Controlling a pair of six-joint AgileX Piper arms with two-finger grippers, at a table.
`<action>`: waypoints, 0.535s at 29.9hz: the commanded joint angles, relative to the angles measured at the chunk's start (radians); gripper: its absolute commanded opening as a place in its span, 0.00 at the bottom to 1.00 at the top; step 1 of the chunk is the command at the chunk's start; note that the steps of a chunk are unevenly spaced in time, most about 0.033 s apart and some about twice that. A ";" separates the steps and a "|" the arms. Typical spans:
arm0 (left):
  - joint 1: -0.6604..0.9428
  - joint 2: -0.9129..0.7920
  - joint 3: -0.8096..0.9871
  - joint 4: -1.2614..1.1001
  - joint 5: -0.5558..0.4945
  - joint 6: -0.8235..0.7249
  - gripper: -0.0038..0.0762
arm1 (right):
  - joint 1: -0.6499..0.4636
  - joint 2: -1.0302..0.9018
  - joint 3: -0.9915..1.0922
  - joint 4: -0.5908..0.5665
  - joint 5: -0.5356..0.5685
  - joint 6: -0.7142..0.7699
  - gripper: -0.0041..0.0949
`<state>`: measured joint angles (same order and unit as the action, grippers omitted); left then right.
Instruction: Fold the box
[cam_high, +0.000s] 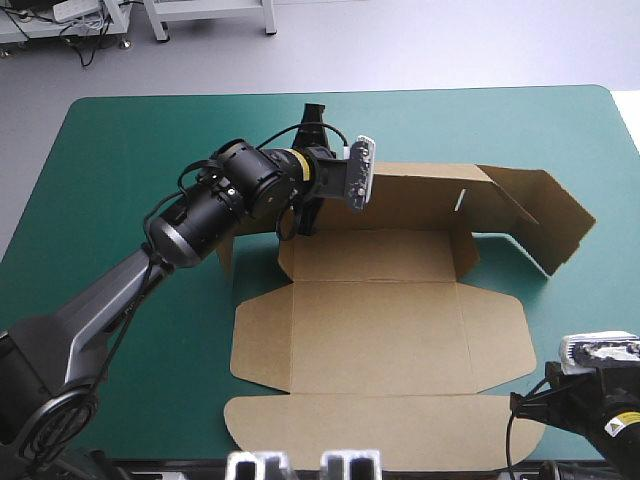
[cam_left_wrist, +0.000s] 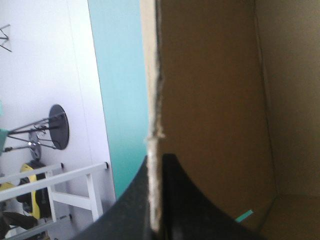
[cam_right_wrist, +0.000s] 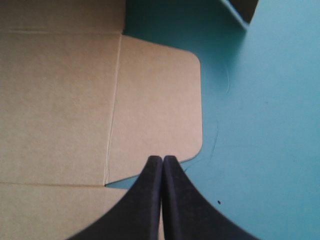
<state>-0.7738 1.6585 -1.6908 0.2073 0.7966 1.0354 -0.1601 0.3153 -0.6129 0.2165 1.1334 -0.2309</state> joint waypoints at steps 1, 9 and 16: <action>-0.037 -0.052 -0.027 0.037 -0.115 -0.013 0.04 | 0.000 0.022 -0.103 0.001 -0.051 0.018 0.02; -0.056 -0.053 0.149 0.327 -0.308 -0.264 0.04 | 0.000 0.203 -0.360 -0.016 -0.062 0.077 0.02; -0.118 -0.053 0.297 0.789 -0.356 -0.734 0.04 | 0.000 0.458 -0.614 -0.007 -0.077 0.084 0.02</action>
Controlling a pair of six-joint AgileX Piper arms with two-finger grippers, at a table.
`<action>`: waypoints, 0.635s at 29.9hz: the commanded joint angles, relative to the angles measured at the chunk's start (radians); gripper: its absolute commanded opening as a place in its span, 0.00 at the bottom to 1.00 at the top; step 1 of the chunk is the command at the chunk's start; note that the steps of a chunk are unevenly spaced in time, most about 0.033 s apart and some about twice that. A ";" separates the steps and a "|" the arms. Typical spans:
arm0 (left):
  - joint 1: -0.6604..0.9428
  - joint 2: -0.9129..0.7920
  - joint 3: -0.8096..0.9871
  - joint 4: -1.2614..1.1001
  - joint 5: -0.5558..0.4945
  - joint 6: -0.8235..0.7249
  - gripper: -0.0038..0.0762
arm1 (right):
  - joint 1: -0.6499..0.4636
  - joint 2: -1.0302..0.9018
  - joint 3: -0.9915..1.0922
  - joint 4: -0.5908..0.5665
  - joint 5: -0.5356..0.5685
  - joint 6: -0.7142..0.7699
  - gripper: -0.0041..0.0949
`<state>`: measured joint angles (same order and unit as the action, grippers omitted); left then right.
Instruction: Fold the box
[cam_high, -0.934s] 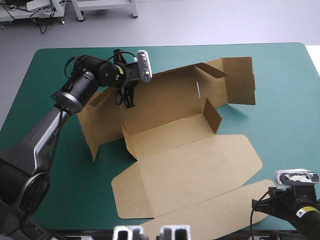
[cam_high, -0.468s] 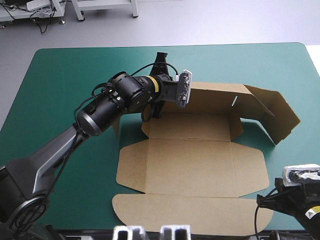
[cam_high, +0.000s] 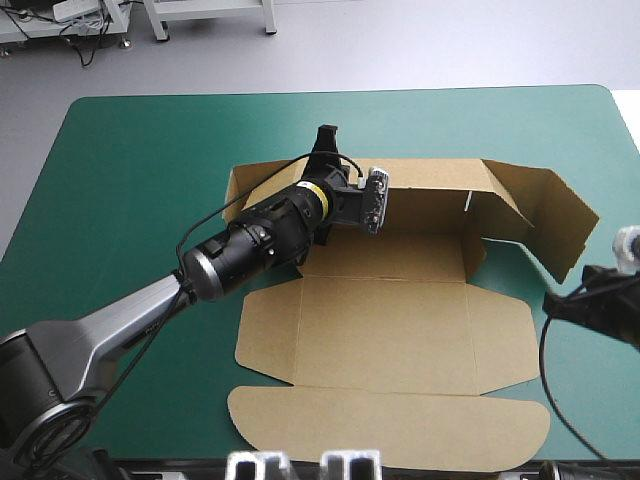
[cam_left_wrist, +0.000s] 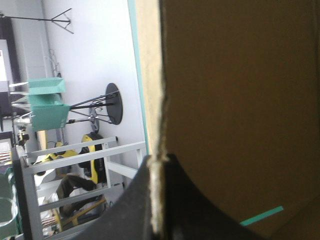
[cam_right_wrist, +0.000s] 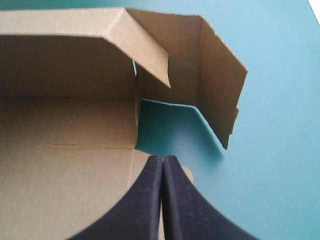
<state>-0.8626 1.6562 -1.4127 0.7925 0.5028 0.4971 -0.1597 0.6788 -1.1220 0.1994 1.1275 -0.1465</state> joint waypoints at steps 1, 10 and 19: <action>-0.034 -0.051 0.038 0.271 -0.060 -0.277 0.04 | 0.000 0.126 -0.135 0.013 -0.072 0.000 0.02; -0.059 -0.051 0.140 0.713 0.004 -0.722 0.04 | 0.000 0.479 -0.450 0.080 -0.022 -0.024 0.02; -0.059 -0.051 0.142 0.713 0.016 -0.750 0.04 | 0.000 0.872 -0.752 0.189 0.046 -0.059 0.02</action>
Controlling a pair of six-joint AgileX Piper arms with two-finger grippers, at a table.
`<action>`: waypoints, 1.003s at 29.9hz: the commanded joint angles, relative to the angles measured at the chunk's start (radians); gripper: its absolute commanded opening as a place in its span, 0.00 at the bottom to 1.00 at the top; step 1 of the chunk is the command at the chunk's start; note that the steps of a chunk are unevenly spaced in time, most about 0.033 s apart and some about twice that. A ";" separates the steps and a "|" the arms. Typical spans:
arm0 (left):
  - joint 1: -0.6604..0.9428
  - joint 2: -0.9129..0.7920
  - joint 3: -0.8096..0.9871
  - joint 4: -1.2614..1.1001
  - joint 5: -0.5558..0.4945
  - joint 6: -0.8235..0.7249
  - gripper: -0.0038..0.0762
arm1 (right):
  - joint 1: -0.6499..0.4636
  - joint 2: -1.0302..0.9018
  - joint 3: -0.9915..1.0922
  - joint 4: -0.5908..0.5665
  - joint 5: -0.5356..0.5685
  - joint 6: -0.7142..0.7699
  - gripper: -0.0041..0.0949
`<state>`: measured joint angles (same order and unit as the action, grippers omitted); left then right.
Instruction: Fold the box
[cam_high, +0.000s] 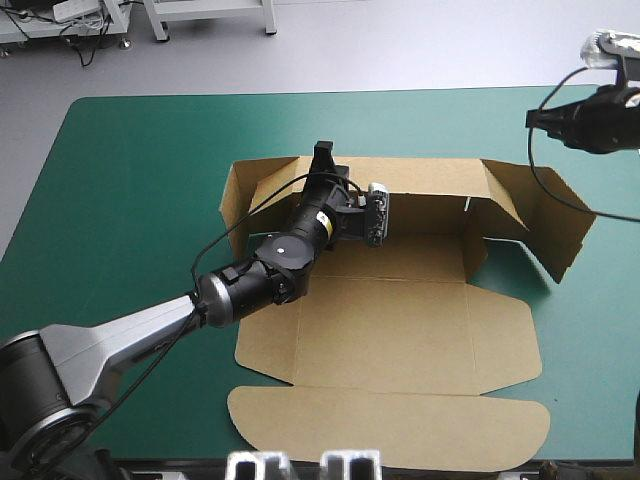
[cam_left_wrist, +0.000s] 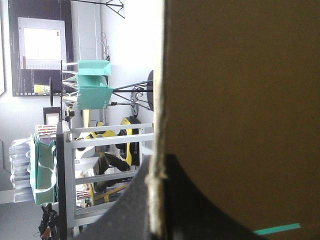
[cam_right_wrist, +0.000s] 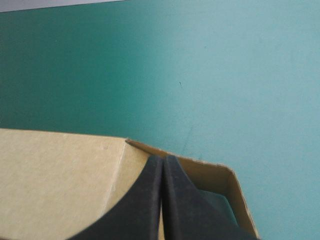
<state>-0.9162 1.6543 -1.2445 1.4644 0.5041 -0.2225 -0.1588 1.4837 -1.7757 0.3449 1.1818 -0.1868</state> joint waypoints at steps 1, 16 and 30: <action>-0.006 -0.049 -0.026 0.041 0.012 -0.030 0.04 | -0.001 0.107 -0.133 0.046 0.006 -0.021 0.02; -0.006 -0.048 -0.026 0.041 0.041 -0.030 0.04 | -0.001 0.289 -0.079 0.029 0.067 -0.041 0.02; -0.006 -0.048 -0.026 0.034 0.061 -0.032 0.04 | -0.001 0.096 0.159 0.120 0.067 -0.179 0.02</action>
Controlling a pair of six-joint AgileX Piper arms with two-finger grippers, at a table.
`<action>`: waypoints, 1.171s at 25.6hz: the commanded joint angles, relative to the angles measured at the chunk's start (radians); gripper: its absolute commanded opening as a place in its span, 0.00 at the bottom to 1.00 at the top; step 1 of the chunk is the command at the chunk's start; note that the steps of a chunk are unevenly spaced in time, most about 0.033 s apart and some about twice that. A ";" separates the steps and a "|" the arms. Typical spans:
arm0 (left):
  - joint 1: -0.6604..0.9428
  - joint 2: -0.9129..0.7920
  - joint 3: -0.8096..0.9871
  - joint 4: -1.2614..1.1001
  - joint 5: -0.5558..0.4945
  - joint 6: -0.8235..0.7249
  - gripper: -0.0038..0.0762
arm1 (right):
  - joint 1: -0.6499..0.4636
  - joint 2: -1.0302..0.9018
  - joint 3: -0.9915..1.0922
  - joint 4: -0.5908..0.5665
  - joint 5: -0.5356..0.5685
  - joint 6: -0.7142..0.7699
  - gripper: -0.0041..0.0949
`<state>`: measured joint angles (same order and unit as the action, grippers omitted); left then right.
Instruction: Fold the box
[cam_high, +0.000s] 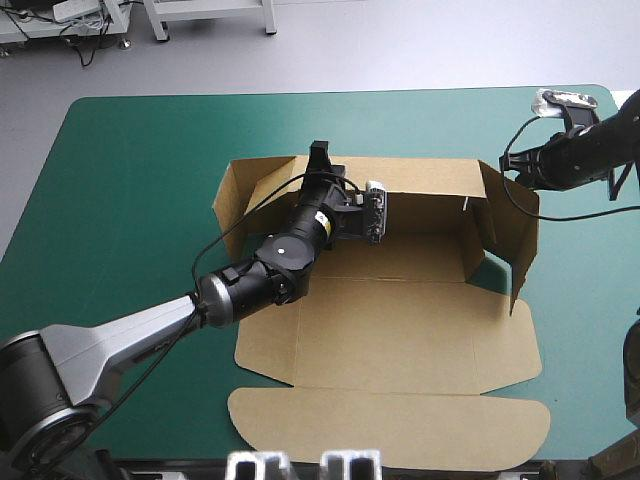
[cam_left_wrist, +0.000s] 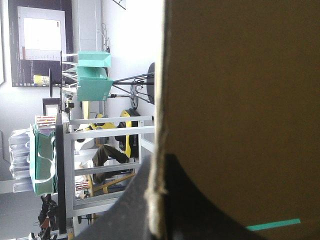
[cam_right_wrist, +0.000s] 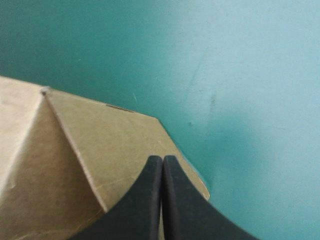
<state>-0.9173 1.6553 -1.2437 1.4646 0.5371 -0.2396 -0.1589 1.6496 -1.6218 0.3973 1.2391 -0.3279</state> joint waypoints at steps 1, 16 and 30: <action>-0.005 -0.049 -0.027 0.029 0.026 -0.014 0.04 | -0.001 -0.078 0.027 0.082 0.009 -0.052 0.02; -0.005 -0.049 -0.027 -0.017 0.022 -0.014 0.04 | -0.001 -0.294 0.596 0.413 -0.435 -0.467 0.02; -0.005 -0.049 -0.027 -0.017 0.022 -0.014 0.04 | -0.001 -0.377 0.720 0.292 -0.467 -0.686 0.44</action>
<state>-0.9173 1.6553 -1.2437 1.4327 0.5379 -0.2396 -0.1589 1.3133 -0.8533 0.7480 0.7387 -1.0465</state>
